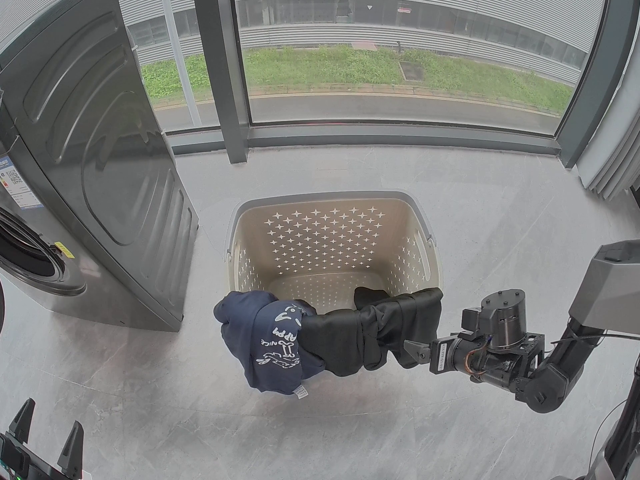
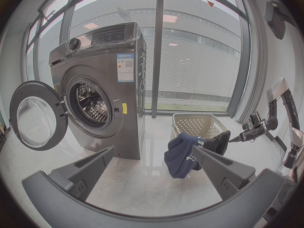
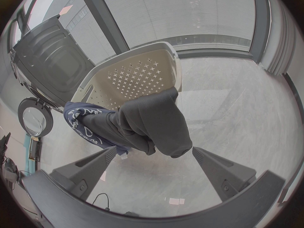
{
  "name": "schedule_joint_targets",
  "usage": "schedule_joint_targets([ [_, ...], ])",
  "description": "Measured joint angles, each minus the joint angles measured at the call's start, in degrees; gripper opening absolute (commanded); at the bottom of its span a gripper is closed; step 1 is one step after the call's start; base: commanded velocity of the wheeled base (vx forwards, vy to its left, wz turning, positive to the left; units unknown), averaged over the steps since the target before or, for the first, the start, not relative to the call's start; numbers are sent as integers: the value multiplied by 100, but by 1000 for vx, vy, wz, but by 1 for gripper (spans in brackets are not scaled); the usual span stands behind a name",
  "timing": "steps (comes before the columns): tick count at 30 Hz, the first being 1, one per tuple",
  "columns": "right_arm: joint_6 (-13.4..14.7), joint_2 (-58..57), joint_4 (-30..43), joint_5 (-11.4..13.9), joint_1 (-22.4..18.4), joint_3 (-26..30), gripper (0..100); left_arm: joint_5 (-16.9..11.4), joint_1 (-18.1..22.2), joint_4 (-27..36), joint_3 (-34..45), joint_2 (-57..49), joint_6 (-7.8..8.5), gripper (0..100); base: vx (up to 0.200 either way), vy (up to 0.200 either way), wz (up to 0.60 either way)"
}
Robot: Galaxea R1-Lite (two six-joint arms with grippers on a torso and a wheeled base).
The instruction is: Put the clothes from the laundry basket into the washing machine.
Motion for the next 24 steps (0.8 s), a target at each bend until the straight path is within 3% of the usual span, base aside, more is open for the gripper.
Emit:
schedule_joint_targets([
  [21,18,1102,-145,20,-85,-1213,100,1,15,2,0,0,-2,100,0,0,0],
  [22,18,1130,-176,20,-85,-1248,0,1,17,0,0,0,-2,100,0,0,0],
  [24,16,1182,-285,20,-85,-1295,0,0,20,0,0,0,0,100,0,0,0],
])
